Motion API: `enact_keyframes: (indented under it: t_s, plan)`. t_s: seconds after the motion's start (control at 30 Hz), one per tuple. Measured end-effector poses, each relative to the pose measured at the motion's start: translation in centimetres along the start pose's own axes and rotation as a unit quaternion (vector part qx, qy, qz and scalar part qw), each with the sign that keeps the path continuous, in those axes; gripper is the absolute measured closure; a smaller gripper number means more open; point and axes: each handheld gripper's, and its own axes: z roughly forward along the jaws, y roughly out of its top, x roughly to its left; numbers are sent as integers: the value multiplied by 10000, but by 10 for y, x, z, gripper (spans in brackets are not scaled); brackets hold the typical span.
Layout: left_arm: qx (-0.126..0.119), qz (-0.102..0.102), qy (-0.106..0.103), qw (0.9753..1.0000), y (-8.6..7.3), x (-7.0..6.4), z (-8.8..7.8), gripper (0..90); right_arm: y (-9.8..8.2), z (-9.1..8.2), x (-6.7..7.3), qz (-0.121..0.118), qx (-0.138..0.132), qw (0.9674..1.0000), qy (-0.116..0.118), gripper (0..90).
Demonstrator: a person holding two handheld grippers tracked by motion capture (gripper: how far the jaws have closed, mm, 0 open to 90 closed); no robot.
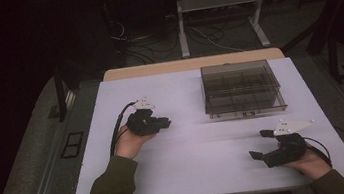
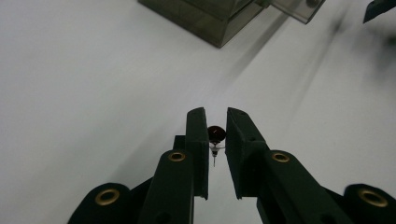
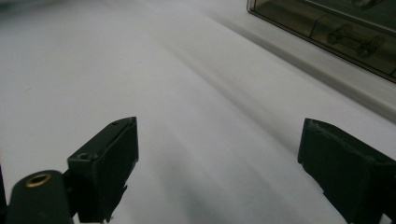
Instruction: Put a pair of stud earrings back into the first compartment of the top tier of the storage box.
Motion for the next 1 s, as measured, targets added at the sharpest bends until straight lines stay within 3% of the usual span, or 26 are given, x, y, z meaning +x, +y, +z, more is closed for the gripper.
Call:
enact_keyframes:
  t_s: [0.57,1.0]
  plan:
    - [-250,117,-371,9989,22,-16,2,784,0,0,0,-15,-2,10000,-13,117]
    - [-412,397,-596,9966,52,-29,11,784,-1,1,1,-41,25,10000,-15,118]
